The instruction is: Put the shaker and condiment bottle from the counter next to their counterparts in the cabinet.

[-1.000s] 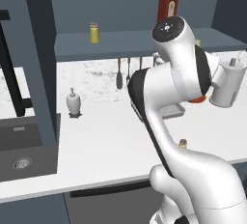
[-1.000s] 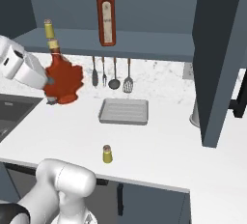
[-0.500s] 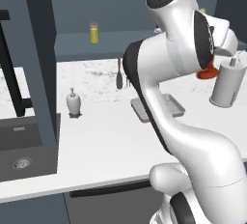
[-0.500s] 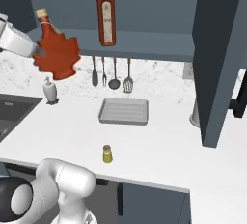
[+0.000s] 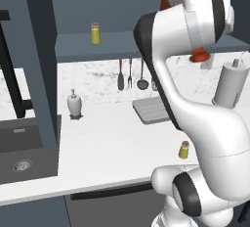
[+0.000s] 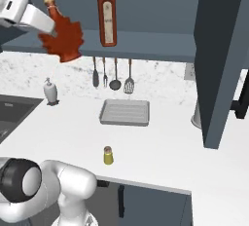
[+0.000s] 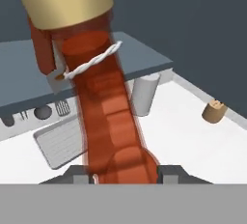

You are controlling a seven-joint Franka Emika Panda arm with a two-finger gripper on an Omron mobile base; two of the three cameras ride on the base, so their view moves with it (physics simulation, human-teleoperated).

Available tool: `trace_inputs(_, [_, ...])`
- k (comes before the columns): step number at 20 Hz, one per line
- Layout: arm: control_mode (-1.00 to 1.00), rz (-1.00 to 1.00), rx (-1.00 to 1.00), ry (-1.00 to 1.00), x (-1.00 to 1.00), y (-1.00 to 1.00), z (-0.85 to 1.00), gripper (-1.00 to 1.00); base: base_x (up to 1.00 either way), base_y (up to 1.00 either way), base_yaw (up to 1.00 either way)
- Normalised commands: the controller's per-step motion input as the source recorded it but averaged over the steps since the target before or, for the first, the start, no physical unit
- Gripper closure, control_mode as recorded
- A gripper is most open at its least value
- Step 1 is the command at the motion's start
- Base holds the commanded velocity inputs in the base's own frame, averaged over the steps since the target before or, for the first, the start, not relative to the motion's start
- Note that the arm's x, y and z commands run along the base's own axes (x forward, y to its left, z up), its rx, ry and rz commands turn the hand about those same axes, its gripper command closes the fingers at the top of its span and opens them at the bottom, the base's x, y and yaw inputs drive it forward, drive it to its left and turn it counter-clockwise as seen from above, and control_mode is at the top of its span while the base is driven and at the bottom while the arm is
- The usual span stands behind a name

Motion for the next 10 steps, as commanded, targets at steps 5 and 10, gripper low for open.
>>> trace_inputs(5, [-1.0,0.17,0.0,-0.08,0.02,-0.41,-0.02,1.0,0.0,0.0,0.0])
trace_inputs(10, [-1.0,0.16,0.0,-0.02,0.22,-0.64,0.0,1.0,0.0,0.0,0.0])
